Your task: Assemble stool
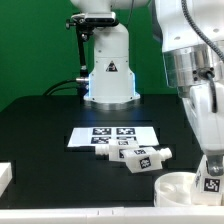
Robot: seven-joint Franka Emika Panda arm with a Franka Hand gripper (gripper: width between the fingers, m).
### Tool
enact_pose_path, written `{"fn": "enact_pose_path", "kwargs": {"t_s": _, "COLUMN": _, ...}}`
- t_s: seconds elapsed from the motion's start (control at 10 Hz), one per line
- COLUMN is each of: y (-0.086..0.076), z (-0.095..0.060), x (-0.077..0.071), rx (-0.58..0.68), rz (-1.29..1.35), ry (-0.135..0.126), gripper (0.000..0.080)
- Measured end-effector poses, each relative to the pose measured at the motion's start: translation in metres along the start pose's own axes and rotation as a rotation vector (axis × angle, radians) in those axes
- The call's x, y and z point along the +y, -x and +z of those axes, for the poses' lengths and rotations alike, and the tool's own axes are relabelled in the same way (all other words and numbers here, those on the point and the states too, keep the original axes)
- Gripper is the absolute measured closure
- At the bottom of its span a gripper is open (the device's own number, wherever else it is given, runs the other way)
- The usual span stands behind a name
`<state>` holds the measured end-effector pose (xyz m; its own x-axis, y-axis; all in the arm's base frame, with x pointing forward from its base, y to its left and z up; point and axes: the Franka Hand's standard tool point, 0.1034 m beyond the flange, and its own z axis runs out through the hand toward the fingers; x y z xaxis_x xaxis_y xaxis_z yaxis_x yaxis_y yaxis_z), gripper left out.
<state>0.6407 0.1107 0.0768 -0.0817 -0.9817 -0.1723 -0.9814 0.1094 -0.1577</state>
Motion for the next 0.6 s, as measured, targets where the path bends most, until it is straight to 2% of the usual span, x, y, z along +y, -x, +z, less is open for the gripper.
{"fn": "enact_pose_path", "kwargs": {"t_s": 0.1, "y": -0.0038, "z": -0.0014, "x": 0.0021, "rx": -0.016, "rz": -0.122, "ry": 0.051, "gripper": 0.022}}
{"fn": "enact_pose_path", "kwargs": {"t_s": 0.2, "y": -0.0059, "z": -0.0061, "x": -0.0008, "rx": -0.035, "rz": -0.312, "ry": 0.075, "gripper": 0.022}}
{"fn": "enact_pose_path", "kwargs": {"t_s": 0.3, "y": -0.0022, "z": -0.0099, "x": -0.001, "rx": -0.06, "rz": -0.481, "ry": 0.099, "gripper": 0.0164}}
{"fn": "enact_pose_path", "kwargs": {"t_s": 0.4, "y": 0.0039, "z": -0.0103, "x": 0.0025, "rx": -0.082, "rz": -0.599, "ry": 0.12, "gripper": 0.0154}}
{"fn": "enact_pose_path", "kwargs": {"t_s": 0.6, "y": 0.0014, "z": -0.0094, "x": 0.0016, "rx": -0.084, "rz": -0.727, "ry": 0.114, "gripper": 0.0151}}
